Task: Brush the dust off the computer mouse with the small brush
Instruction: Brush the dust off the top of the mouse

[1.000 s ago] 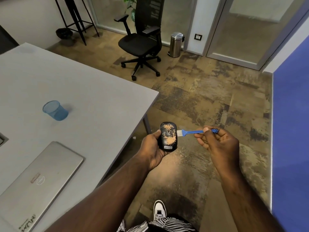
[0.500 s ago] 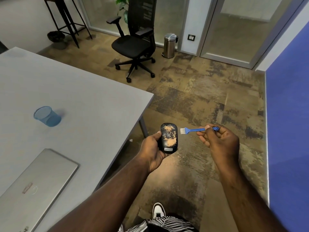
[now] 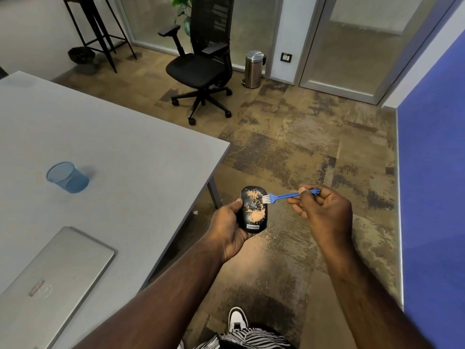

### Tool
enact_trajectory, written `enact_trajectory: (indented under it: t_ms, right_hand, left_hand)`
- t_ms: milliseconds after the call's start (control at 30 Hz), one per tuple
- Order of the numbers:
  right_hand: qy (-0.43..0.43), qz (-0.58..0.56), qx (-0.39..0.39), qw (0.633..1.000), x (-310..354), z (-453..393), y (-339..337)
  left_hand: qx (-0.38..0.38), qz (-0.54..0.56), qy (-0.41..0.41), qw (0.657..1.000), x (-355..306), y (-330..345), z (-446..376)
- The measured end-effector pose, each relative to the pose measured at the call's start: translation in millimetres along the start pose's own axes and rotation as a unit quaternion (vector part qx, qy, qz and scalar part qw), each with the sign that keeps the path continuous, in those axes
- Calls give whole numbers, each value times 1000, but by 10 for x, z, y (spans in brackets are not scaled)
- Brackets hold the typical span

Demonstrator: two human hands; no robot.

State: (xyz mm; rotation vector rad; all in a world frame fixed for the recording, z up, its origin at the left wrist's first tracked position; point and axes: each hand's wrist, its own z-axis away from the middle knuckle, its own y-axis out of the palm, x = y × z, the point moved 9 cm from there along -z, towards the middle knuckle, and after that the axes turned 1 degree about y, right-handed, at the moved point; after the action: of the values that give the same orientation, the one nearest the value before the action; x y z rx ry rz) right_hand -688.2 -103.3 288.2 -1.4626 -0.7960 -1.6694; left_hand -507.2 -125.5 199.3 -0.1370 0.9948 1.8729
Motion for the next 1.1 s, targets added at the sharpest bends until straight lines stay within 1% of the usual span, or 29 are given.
enact_trajectory:
  t_ms: [100,167,267,400,467,567,733,867,1000,1100]
  right_hand:
    - [-3,-8,-30,1000,30,-31,-69]
    - [-12,-17,-16,1000,75,-22,-40]
    - [-13,2,9,1000,74,1,23]
    - [-13,-5,-21,1000,101,-51,-75]
    - [-13,-13,-2,1000,114,-36,-46]
    - [-9,4,29,1000,49,0,28]
    - [-19,5,-14,1000,57,-60,-118]
    - [-20,24,21,999,63,-11,-54]
    - [-24,21,-13,999,85,-35,-154]
    - [-26,10,8,1000,124,1,-122]
  left_hand:
    - [-2,2,0,1000,1,7,-3]
    - [-3,0,1,1000,-3,7,-6]
    - [-3,0,1,1000,-8,30,0]
    - [-10,-1,3,1000,-11,30,16]
    - [-11,-1,3,1000,-14,35,27]
    - [-8,0,2,1000,-14,45,33]
    - [-10,0,5,1000,-8,38,22]
    - [-15,4,3,1000,-13,47,35]
    - [-17,8,5,1000,-30,46,50]
    - [-19,10,4,1000,-38,50,59]
